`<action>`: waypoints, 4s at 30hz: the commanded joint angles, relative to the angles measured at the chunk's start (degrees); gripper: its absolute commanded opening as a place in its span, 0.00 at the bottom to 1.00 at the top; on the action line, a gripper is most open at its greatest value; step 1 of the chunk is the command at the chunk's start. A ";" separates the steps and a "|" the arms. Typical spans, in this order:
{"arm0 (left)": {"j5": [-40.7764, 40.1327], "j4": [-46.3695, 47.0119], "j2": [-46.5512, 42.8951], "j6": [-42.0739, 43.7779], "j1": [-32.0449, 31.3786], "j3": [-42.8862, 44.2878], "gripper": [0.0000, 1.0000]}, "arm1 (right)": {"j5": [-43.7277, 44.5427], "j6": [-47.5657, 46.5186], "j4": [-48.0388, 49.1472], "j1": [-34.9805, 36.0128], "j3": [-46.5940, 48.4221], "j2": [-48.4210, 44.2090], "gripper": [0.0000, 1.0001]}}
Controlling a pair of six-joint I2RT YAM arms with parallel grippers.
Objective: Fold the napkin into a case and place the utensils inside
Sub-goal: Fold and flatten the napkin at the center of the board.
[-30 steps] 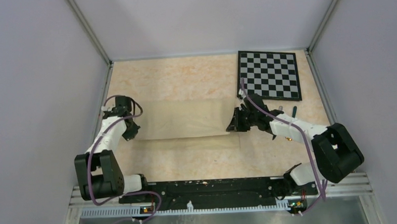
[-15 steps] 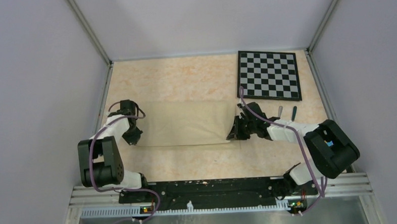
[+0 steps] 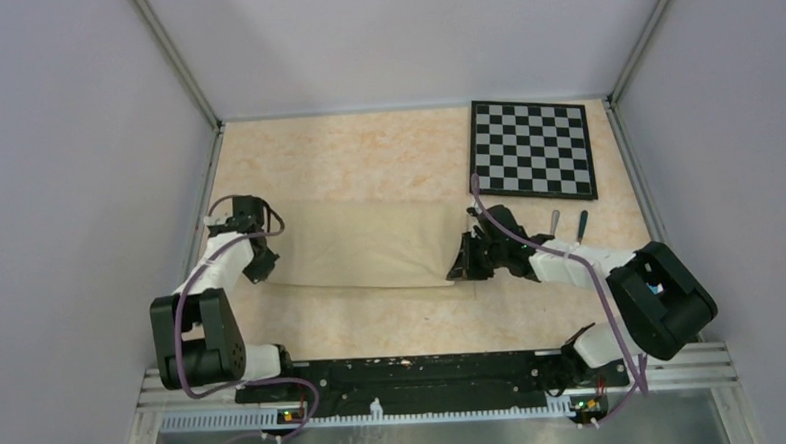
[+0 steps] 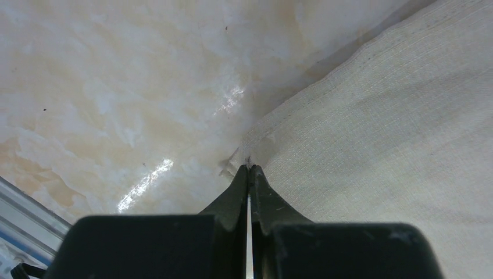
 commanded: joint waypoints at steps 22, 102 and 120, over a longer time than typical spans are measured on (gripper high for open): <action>-0.16 2.29 0.31 -0.81 0.33 -1.85 0.00 | 2.42 2.14 2.44 2.93 -1.79 -0.91 0.00; 5.58 4.82 -1.62 -5.19 1.47 -7.41 0.36 | 5.42 6.67 -8.28 5.78 -3.98 -12.03 0.12; 14.30 1.17 -8.24 -0.94 1.36 -1.07 0.53 | -0.70 1.13 -15.40 0.98 -7.40 -29.51 0.63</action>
